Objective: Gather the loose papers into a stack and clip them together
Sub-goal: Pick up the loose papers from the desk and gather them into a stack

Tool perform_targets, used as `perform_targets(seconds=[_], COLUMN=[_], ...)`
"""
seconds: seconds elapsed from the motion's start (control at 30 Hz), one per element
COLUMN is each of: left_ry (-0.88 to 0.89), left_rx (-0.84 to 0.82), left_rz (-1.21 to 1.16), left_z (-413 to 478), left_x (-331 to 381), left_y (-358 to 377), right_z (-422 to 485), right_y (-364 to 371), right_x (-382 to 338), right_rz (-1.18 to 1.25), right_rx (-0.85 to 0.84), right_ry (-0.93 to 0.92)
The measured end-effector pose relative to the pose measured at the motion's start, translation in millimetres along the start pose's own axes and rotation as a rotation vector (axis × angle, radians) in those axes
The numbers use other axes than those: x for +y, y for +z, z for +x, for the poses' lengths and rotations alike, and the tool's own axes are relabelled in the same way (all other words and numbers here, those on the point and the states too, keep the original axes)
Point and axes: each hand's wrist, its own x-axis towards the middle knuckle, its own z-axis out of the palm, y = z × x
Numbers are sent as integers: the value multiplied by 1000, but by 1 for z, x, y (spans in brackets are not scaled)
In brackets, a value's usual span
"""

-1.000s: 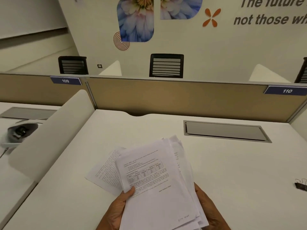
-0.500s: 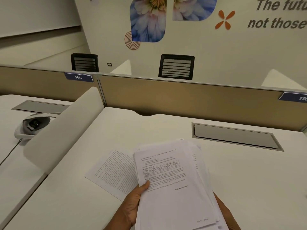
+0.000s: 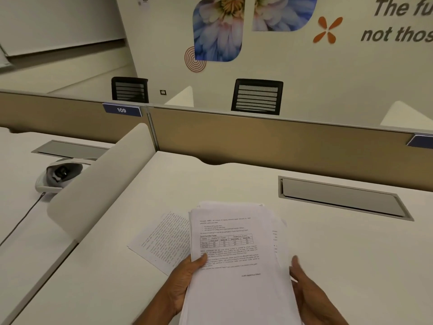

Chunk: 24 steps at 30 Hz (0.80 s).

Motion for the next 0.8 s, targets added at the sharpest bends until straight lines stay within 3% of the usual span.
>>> perform_targets(seconds=[0.07,0.17,0.3,0.4,0.6,0.8], left_ry=[68,162,131,54,146,310], left_rx=[64,92,138,118,222,373], left_rz=[110,153,37,76,115,139], left_z=[2,4,0,-8,-9,-4], left_x=[6,13,23,27,47,90], left_y=[-8,-14,-36,-61,-107,-148], right_z=[3,12,35,48,73,145], right_y=[13,27,60,85,134,138], right_x=[-4,-8,6,8,5,10], right_rz=[-321,-507,-517,-513,-546,-1102], right_rx=[5,-11,18,-33,-112,366], right_ry=[-58,-161,-233,-258,-238,-381])
